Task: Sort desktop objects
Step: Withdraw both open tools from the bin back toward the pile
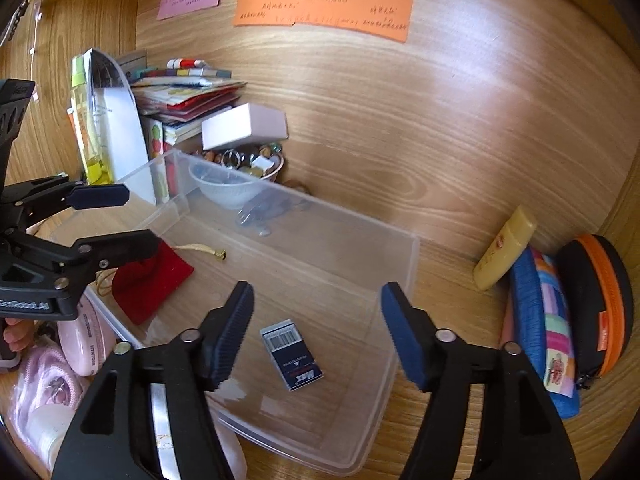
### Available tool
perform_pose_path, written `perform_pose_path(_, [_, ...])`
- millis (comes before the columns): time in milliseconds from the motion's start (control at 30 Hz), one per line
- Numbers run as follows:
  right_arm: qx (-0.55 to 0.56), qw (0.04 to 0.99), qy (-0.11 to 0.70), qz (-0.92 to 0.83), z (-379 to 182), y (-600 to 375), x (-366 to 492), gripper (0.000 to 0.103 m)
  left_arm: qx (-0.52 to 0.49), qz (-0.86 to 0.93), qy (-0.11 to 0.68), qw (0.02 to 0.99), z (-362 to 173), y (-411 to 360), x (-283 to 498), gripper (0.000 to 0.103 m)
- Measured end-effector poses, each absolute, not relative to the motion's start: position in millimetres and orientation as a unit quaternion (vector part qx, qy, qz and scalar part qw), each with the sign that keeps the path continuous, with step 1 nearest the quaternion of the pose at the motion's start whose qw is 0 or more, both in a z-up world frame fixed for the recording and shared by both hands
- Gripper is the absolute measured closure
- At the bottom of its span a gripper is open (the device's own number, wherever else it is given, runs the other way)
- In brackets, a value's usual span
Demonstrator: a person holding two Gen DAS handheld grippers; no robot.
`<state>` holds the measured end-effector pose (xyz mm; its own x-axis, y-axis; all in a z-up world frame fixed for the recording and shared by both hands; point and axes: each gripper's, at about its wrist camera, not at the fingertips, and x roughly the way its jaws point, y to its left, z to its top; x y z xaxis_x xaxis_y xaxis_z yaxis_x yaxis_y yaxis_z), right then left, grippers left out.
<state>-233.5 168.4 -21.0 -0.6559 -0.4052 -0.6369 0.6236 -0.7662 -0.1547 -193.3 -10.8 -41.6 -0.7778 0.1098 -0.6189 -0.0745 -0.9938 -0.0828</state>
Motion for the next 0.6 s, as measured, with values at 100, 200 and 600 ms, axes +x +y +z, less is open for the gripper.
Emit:
perform_pose_path(100, [0.290, 0.289, 0.174, -0.896, -14.6, 172.9, -231.4, 0.024, -0.324, 0.943, -0.047, 0.049, -39.1, -14.1, -190.2, 0.009])
perform_pose_path(200, [0.282, 0.284, 0.169, -0.901, -5.9, 177.3, -227.6, 0.023, -0.319, 0.946, -0.043, 0.043, -34.2, -12.2, -187.5, 0.009])
perform_pose_path(600, [0.233, 0.296, 0.120, -0.918, 41.3, 210.8, -195.6, 0.017, -0.298, 0.954, -0.041, -0.009, -2.3, -33.8, -157.5, 0.007])
